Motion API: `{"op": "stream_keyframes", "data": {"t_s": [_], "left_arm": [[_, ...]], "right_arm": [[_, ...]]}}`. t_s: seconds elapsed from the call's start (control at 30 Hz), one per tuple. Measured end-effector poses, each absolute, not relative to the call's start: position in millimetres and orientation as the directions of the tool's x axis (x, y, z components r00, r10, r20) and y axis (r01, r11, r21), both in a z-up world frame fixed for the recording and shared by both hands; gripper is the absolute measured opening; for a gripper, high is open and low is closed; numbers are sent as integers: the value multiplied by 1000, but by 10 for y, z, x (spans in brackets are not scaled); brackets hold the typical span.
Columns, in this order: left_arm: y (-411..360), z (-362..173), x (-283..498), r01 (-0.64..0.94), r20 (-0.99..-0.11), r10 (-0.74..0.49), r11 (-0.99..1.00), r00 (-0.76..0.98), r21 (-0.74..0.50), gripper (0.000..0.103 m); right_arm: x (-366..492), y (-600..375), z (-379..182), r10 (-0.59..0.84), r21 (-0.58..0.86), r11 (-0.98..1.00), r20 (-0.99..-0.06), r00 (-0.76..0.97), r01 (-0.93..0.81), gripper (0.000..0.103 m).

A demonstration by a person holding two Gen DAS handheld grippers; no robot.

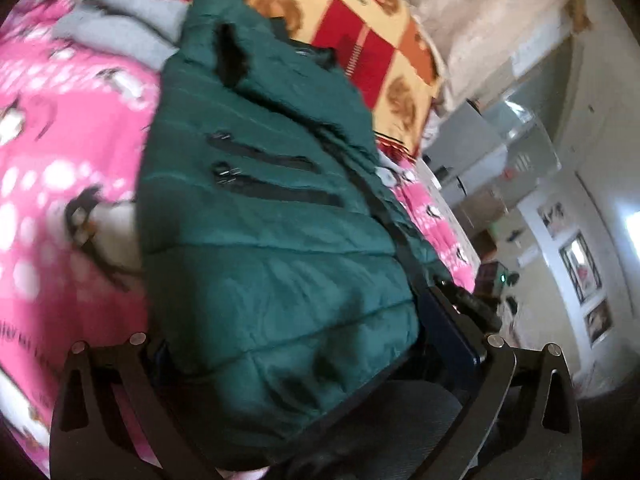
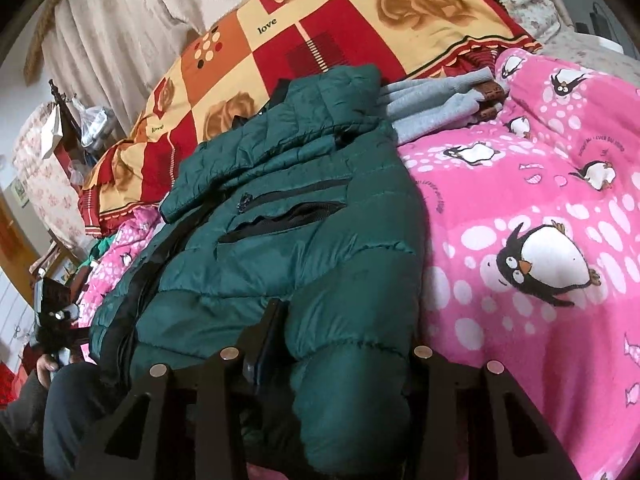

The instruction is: Fold large clothes

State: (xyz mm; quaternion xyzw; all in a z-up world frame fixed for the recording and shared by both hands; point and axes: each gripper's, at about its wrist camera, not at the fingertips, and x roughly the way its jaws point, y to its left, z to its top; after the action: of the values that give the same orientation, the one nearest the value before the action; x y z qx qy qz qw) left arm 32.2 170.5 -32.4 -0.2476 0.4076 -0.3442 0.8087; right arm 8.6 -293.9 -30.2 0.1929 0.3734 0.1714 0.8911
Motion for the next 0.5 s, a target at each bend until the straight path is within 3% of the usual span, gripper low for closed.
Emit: {"op": "stream_keyframes", "data": {"t_s": [0.2, 0.23, 0.3, 0.33, 0.37, 0.5], "left_arm": [[1739, -262, 535, 322, -480, -726, 664, 492, -675, 95], [1758, -299, 569, 302, -483, -722, 664, 495, -684, 89], [1752, -389, 601, 265, -514, -703, 683, 492, -680, 64], [1753, -428, 589, 249, -542, -680, 708, 495, -661, 34], [1755, -457, 579, 234, -562, -660, 727, 498, -646, 25], [1799, -528, 502, 205, -575, -628, 748, 524, -631, 25]], "right_arm": [[105, -2923, -254, 450, 460, 872, -611, 651, -170, 41], [111, -2927, -230, 453, 460, 871, -609, 651, -176, 41], [111, -2950, -183, 467, 475, 860, -589, 660, -186, 41], [111, -2957, -169, 478, 486, 853, -577, 663, -192, 41], [115, -2969, -176, 491, 498, 844, -568, 661, -199, 41], [163, -3005, -349, 534, 545, 814, -563, 631, -203, 41]]}}
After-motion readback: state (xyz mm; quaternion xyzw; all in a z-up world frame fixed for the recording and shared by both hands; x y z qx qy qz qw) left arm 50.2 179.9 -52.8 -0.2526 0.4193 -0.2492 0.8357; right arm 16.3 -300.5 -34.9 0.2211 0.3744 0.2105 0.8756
